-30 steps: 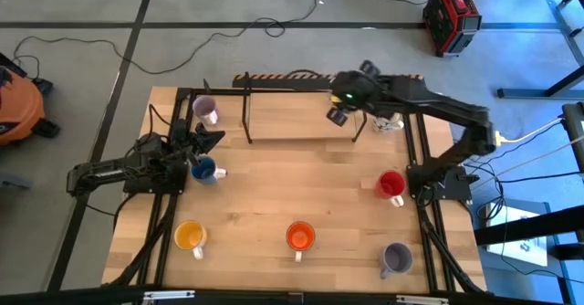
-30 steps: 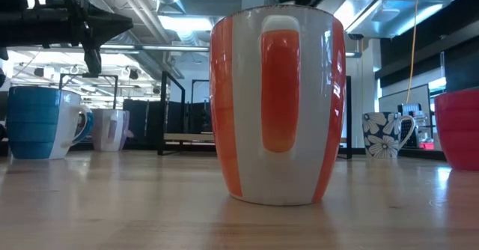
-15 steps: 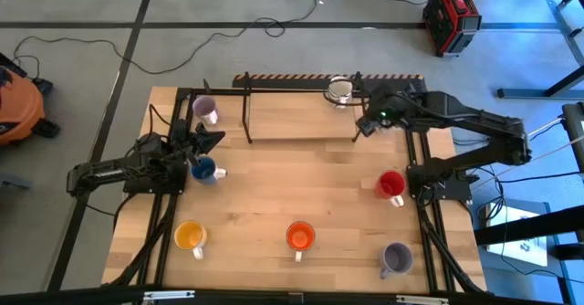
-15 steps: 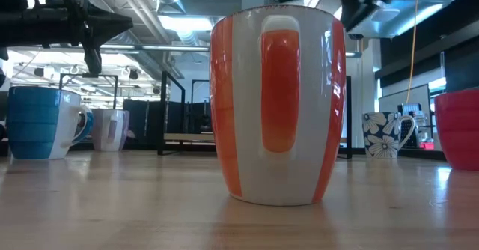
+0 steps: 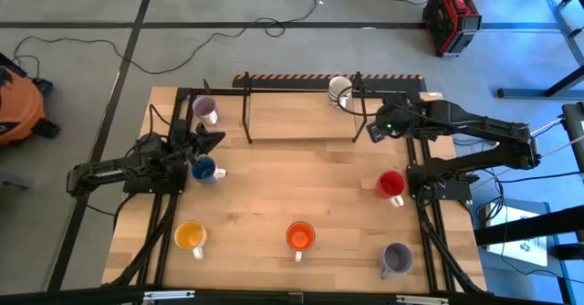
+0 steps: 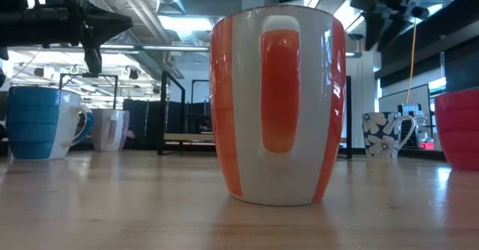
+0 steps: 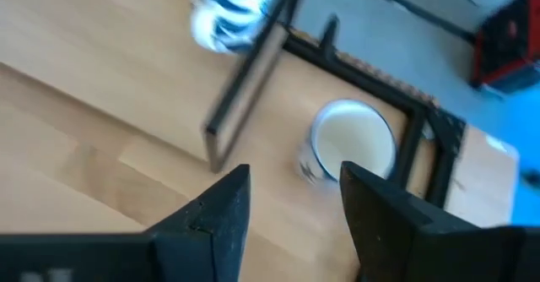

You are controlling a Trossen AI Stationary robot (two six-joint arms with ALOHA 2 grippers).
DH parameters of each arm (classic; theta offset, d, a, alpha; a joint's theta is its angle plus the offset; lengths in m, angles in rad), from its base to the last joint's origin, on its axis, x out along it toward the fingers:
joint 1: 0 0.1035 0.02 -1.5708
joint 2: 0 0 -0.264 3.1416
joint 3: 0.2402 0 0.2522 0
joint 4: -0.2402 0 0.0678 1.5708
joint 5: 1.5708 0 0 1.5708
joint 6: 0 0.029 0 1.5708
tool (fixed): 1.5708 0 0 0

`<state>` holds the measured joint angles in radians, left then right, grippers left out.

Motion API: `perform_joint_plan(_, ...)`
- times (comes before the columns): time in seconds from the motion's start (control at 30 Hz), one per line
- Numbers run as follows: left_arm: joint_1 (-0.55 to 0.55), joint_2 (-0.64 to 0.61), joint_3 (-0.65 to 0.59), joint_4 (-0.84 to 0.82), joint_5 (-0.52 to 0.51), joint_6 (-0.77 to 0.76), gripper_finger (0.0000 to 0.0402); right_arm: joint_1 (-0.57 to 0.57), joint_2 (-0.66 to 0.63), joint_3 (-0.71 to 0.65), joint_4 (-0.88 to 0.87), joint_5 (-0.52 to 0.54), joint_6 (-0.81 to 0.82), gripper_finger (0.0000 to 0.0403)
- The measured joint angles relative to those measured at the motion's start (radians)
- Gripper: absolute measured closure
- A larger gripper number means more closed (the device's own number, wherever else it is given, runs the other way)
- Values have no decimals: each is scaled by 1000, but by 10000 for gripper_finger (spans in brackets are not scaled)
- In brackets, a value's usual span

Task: Place coffee mugs
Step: Put the blue patterned mug on the shelf aligned with the other blue patterned mug

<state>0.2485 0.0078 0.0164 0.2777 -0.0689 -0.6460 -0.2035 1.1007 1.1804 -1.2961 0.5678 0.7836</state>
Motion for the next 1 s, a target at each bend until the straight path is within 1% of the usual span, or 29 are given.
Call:
perform_joint_plan(0.1, 0, 0, 0, 0, 0, -1, 373, -2, -6, -20, -31, 5, 29, 198)
perform_joint_plan(0.23, 0, 0, 0, 0, -5, 1, 373, -71, -10, -56, -52, -67, 1, 167)
perform_joint_plan(0.33, 0, 0, 0, 0, -7, 1, 373, -116, -12, -89, -56, -87, -34, 158)
perform_joint_plan(0.63, 0, 0, 0, -1, -8, 2, 373, -306, -11, -146, 21, -195, -199, 175)
perform_joint_plan(0.9, 0, 0, 0, -9, -8, 2, 373, -386, 8, -148, 11, -196, -444, 195)
perform_joint_plan(1.0, 0, 0, 0, -11, -8, 2, 373, -420, 31, -172, 13, -211, -470, 201)
